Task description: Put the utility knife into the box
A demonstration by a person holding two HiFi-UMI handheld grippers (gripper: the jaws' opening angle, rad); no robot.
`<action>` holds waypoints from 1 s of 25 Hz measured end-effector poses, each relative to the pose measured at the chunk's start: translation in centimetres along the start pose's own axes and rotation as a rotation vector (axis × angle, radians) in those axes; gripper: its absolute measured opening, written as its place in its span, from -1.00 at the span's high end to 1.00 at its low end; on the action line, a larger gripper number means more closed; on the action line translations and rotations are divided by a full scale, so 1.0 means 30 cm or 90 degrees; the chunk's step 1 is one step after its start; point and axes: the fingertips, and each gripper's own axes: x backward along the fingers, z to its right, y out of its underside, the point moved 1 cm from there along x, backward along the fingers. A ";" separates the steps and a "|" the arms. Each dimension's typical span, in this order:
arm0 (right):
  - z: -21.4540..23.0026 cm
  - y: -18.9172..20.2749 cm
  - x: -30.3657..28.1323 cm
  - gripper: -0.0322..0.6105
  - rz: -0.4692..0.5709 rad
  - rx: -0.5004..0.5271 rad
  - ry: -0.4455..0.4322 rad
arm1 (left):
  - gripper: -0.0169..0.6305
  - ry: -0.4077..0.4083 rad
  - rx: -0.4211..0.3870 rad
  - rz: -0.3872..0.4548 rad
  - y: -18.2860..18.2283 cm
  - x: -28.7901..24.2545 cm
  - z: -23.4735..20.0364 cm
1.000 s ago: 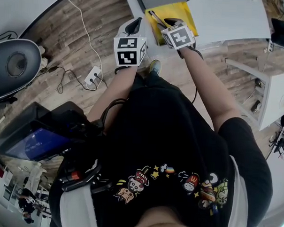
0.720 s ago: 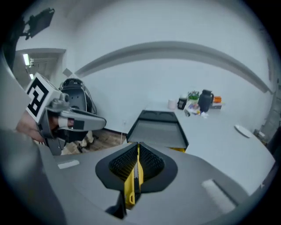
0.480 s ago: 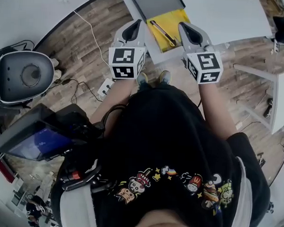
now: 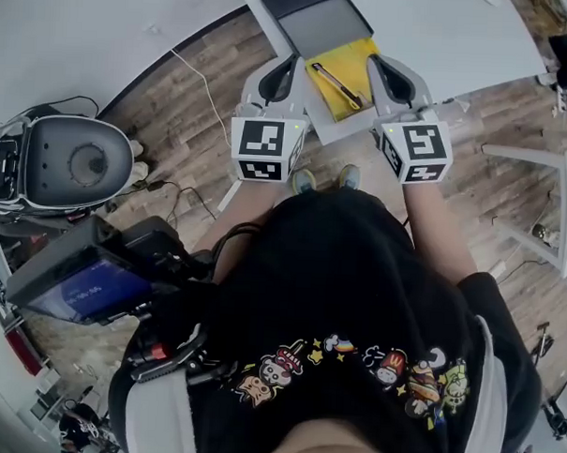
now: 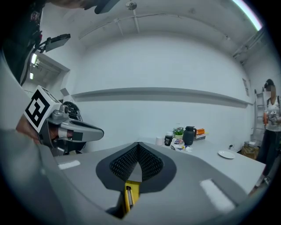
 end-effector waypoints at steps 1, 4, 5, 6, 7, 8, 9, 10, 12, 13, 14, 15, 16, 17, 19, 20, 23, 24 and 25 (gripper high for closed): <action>-0.001 0.006 -0.005 0.84 -0.001 0.001 0.001 | 0.95 0.000 -0.001 0.001 0.007 0.000 -0.007; -0.015 0.030 -0.020 0.84 -0.007 0.007 0.002 | 0.95 -0.001 0.002 0.006 0.038 0.000 -0.024; -0.019 0.033 -0.021 0.84 -0.007 0.008 0.003 | 0.95 -0.001 0.003 0.008 0.043 0.002 -0.026; -0.022 0.033 -0.021 0.84 -0.006 0.009 0.004 | 0.95 -0.001 0.003 0.010 0.046 0.005 -0.028; -0.024 0.032 -0.021 0.84 -0.004 0.010 0.005 | 0.95 -0.001 0.004 0.012 0.047 0.008 -0.029; -0.025 0.030 -0.019 0.84 -0.003 0.011 0.005 | 0.95 -0.001 0.005 0.013 0.047 0.010 -0.029; -0.024 0.028 -0.016 0.83 -0.003 0.011 0.005 | 0.95 -0.001 0.006 0.013 0.046 0.010 -0.027; -0.022 0.027 -0.011 0.83 -0.005 0.011 0.005 | 0.95 0.000 0.007 0.014 0.045 0.009 -0.024; -0.016 0.023 0.001 0.83 -0.004 0.010 0.008 | 0.95 0.002 0.010 0.015 0.044 0.008 -0.016; -0.017 0.021 0.005 0.83 -0.002 0.009 0.009 | 0.95 0.002 0.011 0.015 0.044 0.009 -0.016; -0.019 0.018 0.006 0.83 0.001 0.008 0.011 | 0.95 0.003 0.011 0.016 0.044 0.011 -0.019; -0.021 0.016 0.005 0.83 0.003 0.007 0.012 | 0.95 0.003 0.011 0.018 0.043 0.011 -0.022; -0.019 0.014 0.005 0.83 0.004 0.006 0.013 | 0.95 0.004 0.011 0.019 0.040 0.009 -0.022; -0.012 0.013 0.008 0.83 0.004 0.005 0.015 | 0.95 0.006 0.011 0.019 0.034 0.003 -0.018; 0.009 0.008 0.018 0.83 0.003 0.000 0.020 | 0.95 0.011 0.012 0.017 0.022 -0.013 -0.003; 0.012 0.008 0.024 0.83 0.003 -0.001 0.023 | 0.95 0.013 0.012 0.016 0.022 -0.014 0.001; -0.008 0.016 0.036 0.83 0.007 -0.001 0.031 | 0.95 0.018 0.014 0.018 0.040 0.003 -0.001; -0.009 0.017 0.042 0.83 0.007 -0.001 0.035 | 0.95 0.021 0.016 0.019 0.042 0.005 0.002; -0.005 0.015 0.050 0.83 0.006 -0.002 0.039 | 0.95 0.025 0.017 0.020 0.040 0.003 0.008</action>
